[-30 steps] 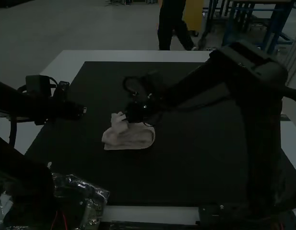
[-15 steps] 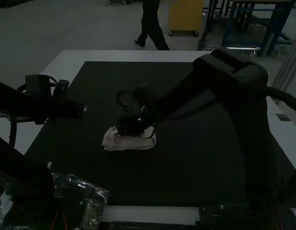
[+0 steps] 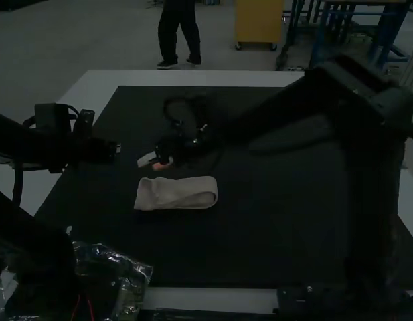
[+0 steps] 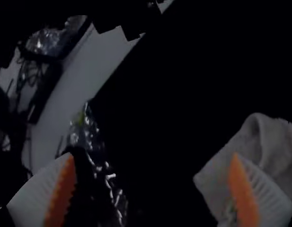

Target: Fold the towel.

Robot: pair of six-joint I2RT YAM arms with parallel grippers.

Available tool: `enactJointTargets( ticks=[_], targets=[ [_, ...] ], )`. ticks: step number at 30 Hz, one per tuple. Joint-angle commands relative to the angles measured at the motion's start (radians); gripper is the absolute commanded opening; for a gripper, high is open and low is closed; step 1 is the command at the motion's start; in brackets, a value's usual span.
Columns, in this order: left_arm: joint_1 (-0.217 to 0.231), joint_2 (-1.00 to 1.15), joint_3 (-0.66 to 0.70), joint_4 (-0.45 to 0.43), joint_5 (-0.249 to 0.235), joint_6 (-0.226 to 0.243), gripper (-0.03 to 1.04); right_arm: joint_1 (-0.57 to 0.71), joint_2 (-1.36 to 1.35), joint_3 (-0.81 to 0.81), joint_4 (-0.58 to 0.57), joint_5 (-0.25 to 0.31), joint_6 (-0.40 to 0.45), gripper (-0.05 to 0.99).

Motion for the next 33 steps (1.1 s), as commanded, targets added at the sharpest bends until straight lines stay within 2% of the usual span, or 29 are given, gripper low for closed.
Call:
enactJointTargets(
  ticks=[1,2,4,5,7,16,22,33],
  targets=[
    [0.004,0.004,0.006,0.008,0.001,-0.018,0.96,-0.034,-0.063,0.018,-0.012,-0.044,0.025,0.69],
    [0.004,0.006,0.005,0.008,0.001,-0.018,0.96,-0.046,-0.076,0.006,-0.01,-0.048,0.021,0.56],
    [0.004,0.004,0.005,0.005,0.0,-0.023,0.96,-0.083,-0.1,-0.035,0.024,-0.074,0.009,0.11],
    [0.004,0.003,0.005,0.003,0.0,-0.026,0.96,-0.103,-0.106,-0.063,0.066,-0.071,0.01,-0.03],
    [0.004,0.003,0.005,0.002,0.0,-0.026,0.96,-0.131,-0.109,-0.107,0.123,-0.071,0.025,-0.02],
    [-0.006,0.003,-0.006,0.009,0.001,-0.026,0.96,-0.132,-0.023,-0.227,0.261,-0.072,-0.01,-0.02],
    [-0.022,0.003,-0.012,0.02,0.0,-0.026,0.96,-0.108,0.067,-0.218,0.344,-0.072,-0.007,-0.02],
    [-0.024,0.006,-0.005,0.038,-0.005,-0.038,0.96,-0.052,0.197,-0.158,0.402,-0.075,0.01,-0.02]
  ],
)
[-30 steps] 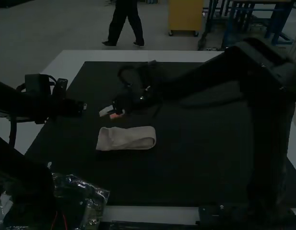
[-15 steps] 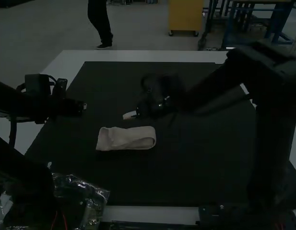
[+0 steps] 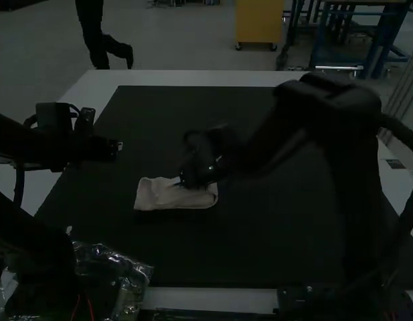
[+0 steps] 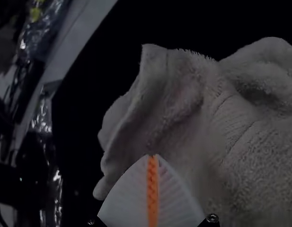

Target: Fold the towel.

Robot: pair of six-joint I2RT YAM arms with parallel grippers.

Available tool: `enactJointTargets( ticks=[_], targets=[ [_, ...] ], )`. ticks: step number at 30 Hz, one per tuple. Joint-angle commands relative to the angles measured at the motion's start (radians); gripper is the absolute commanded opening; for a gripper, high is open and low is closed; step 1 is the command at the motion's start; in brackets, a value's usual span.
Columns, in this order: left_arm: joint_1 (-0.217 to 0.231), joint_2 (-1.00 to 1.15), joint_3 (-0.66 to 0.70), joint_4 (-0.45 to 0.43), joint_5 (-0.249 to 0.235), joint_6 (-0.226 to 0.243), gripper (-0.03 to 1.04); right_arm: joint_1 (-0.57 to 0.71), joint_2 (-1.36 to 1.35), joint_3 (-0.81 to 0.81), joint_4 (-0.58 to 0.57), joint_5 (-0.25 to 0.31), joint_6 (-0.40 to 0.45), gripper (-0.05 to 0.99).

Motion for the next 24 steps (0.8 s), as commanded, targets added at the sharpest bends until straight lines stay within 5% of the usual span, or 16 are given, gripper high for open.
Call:
enactJointTargets(
  ticks=[1,16,24],
  targets=[
    [-0.008,0.007,-0.006,0.011,-0.004,-0.011,0.96,0.025,0.024,0.036,0.021,-0.02,0.01,-0.02],
    [-0.011,0.004,-0.01,0.009,0.002,-0.013,0.96,0.11,0.182,0.085,0.1,-0.008,0.022,-0.02],
    [-0.019,-0.022,0.033,-0.021,0.005,-0.019,0.96,0.058,0.004,0.036,0.096,-0.008,0.087,-0.02]
  ],
)
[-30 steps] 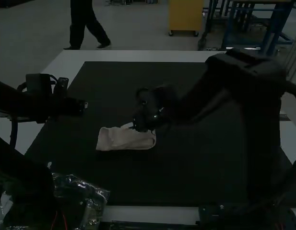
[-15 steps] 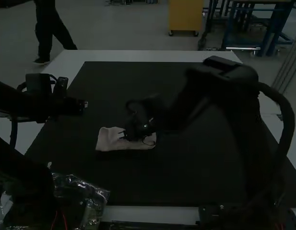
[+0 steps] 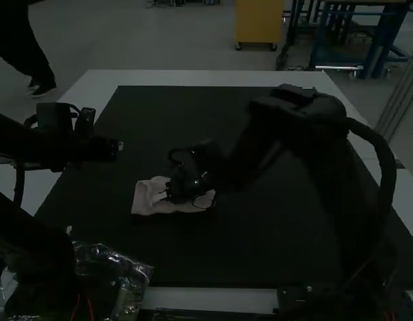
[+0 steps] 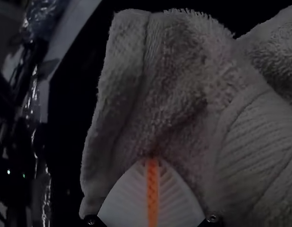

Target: Fold the towel.

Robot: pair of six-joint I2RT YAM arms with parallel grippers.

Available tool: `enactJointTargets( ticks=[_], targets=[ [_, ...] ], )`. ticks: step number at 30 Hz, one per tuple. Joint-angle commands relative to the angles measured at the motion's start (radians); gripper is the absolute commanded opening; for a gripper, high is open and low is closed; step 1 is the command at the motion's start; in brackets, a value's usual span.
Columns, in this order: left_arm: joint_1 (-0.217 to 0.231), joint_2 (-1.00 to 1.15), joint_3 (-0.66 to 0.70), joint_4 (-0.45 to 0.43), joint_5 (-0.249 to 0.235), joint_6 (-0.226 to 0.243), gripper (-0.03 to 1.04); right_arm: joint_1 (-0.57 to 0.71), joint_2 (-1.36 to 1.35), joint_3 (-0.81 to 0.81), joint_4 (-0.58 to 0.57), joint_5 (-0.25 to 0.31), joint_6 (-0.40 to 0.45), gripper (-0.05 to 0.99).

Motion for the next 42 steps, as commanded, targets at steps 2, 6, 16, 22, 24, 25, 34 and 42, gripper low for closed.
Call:
enactJointTargets(
  ticks=[2,6,16,22,24,25,34,42],
  targets=[
    [-0.025,-0.032,0.058,-0.018,0.003,-0.028,0.96,-0.057,-0.197,-0.031,-0.013,-0.008,0.046,-0.02],
    [-0.07,-0.046,0.125,-0.047,0.003,-0.06,0.96,-0.148,-0.359,-0.06,-0.096,-0.011,0.043,-0.02],
    [-0.212,-0.097,0.323,-0.15,-0.014,-0.148,0.96,-0.447,-0.861,-0.068,-0.231,0.001,0.035,-0.02],
    [-0.182,-0.216,0.317,-0.195,-0.008,-0.134,0.96,-0.623,-1.128,-0.112,-0.237,-0.011,0.102,-0.02],
    [-0.183,-0.281,0.297,-0.173,-0.006,-0.137,0.96,-0.674,-1.221,-0.152,-0.233,-0.018,0.125,-0.02],
    [-0.185,-0.31,0.29,-0.172,-0.006,-0.137,0.96,-0.695,-1.269,-0.172,-0.228,-0.024,0.142,-0.02],
    [-0.186,-0.74,0.159,-0.166,-0.008,-0.157,0.96,-0.852,-1.838,-0.318,-0.219,-0.064,0.274,-0.02],
    [-0.185,-1.226,0.079,-0.256,-0.02,-0.227,0.95,-0.902,-2.234,-0.335,-0.337,-0.044,0.331,-0.02]
  ],
)
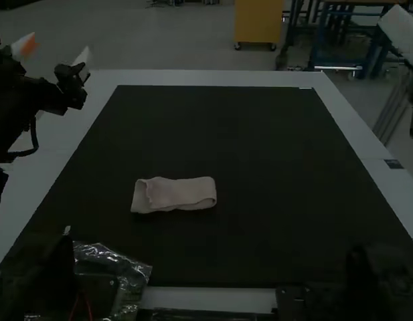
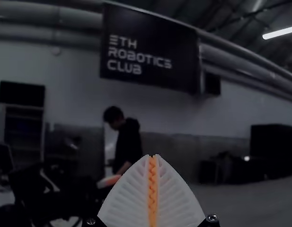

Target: Fold the towel.

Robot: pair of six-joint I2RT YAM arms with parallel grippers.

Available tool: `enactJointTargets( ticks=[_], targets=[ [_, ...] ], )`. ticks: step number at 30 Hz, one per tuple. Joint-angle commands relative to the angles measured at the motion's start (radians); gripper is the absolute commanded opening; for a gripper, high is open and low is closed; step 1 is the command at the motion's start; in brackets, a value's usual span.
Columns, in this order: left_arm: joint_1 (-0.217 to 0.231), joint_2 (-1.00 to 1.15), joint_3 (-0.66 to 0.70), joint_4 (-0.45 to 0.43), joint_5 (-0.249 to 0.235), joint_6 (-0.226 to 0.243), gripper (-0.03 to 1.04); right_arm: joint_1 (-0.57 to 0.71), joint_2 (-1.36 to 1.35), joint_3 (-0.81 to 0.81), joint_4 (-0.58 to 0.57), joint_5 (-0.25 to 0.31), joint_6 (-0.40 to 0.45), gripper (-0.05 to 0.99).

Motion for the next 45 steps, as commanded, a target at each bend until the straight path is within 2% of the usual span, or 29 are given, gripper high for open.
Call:
enactJointTargets(
  ticks=[1,4,5,7,8,9,10,12,14,15,16,17,18,20,22,24,26,28,29,30,31,32,35,36,38,40,42,44,45],
  targets=[
    [0.001,-0.155,-0.01,-0.039,-0.029,-0.035,0.95,-0.016,-0.012,0.035,-0.078,0.004,0.006,-0.02],
    [0.005,-0.179,0.007,-0.118,-0.046,-0.035,0.96,-0.021,-0.02,0.128,-0.152,0.052,-0.086,0.0],
    [0.005,-0.184,0.013,-0.139,-0.057,-0.026,0.96,-0.021,-0.02,0.14,-0.136,0.086,-0.083,0.08],
    [0.005,-0.184,0.011,-0.138,-0.11,0.01,0.96,-0.021,-0.02,0.151,-0.095,0.189,-0.097,0.33],
    [0.004,-0.184,0.007,-0.118,-0.115,0.031,0.96,-0.019,-0.02,0.148,-0.093,0.267,-0.14,0.53],
    [0.004,-0.184,-0.004,-0.082,-0.118,0.059,0.96,-0.016,-0.02,0.14,-0.095,0.377,-0.172,0.8],
    [0.005,-0.184,-0.024,-0.033,-0.118,0.07,0.96,-0.013,-0.02,0.121,-0.092,0.445,-0.199,0.94],
    [0.002,-0.184,-0.073,0.085,-0.107,0.065,0.96,-0.011,-0.02,0.062,-0.087,0.564,-0.357,0.92],
    [0.001,-0.184,-0.135,0.183,-0.104,0.056,0.96,-0.011,-0.02,-0.031,-0.086,0.601,-0.439,0.92],
    [0.001,-0.184,-0.164,0.232,-0.112,0.03,0.96,-0.011,-0.02,-0.082,-0.077,0.666,-0.44,0.92],
    [0.002,-0.184,-0.193,0.261,-0.133,0.019,0.96,-0.011,-0.02,-0.126,-0.077,0.781,-0.437,0.92],
    [0.005,-0.184,-0.217,0.278,-0.175,0.02,0.96,-0.011,-0.02,-0.171,-0.08,0.847,-0.442,0.92],
    [0.007,-0.184,-0.242,0.28,-0.213,0.023,0.96,-0.011,-0.02,-0.217,-0.09,0.825,-0.466,0.92],
    [0.011,-0.184,-0.293,0.306,-0.236,0.019,0.96,-0.011,-0.02,-0.337,-0.055,0.738,-0.526,0.92],
    [0.011,-0.184,-0.363,0.399,-0.235,0.017,0.96,-0.01,-0.02,-0.467,0.083,0.842,-0.517,0.92],
    [0.013,-0.184,-0.435,0.491,-0.241,0.02,0.96,-0.01,-0.02,-0.565,0.224,0.848,-0.523,0.92],
    [0.013,-0.184,-0.483,0.511,-0.252,0.025,0.96,-0.011,-0.021,-0.625,0.19,0.844,-0.551,0.92],
    [0.013,-0.184,-0.521,0.513,-0.327,0.025,0.96,-0.013,-0.021,-0.671,0.177,0.92,-0.578,0.92],
    [0.013,-0.184,-0.536,0.511,-0.407,0.027,0.96,-0.013,-0.021,-0.688,0.18,0.949,-0.594,0.92],
    [0.013,-0.184,-0.553,0.508,-0.522,0.027,0.96,-0.015,-0.021,-0.7,0.178,0.963,-0.603,0.92],
    [0.011,-0.184,-0.559,0.458,-0.614,0.027,0.96,-0.015,-0.021,-0.706,0.157,0.977,-0.615,0.92],
    [0.008,-0.184,-0.556,0.416,-0.655,0.013,0.96,-0.016,-0.021,-0.706,0.098,0.98,-0.623,0.92],
    [0.008,-0.184,-0.555,0.255,-0.66,-0.009,0.96,-0.016,-0.021,-0.706,-0.049,0.98,-0.67,0.92],
    [0.008,-0.184,-0.555,0.224,-0.643,-0.006,0.96,-0.018,-0.021,-0.706,-0.081,0.982,-0.681,0.92],
    [0.007,-0.184,-0.555,0.12,-0.561,0.004,0.96,-0.018,-0.021,-0.708,-0.146,0.98,-0.684,0.92],
    [0.007,-0.184,-0.555,0.039,-0.551,0.02,0.96,-0.018,-0.021,-0.706,-0.222,0.98,-0.684,0.92],
    [0.007,-0.184,-0.555,0.033,-0.548,0.022,0.96,-0.018,-0.021,-0.706,-0.284,0.98,-0.686,0.92],
    [0.005,-0.184,-0.556,0.01,-0.511,0.074,0.96,-0.018,-0.021,-0.706,-0.316,0.98,-0.706,0.92],
    [0.005,-0.184,-0.556,0.008,-0.509,0.076,0.96,-0.018,-0.021,-0.708,-0.327,0.98,-0.729,0.92]
  ],
)
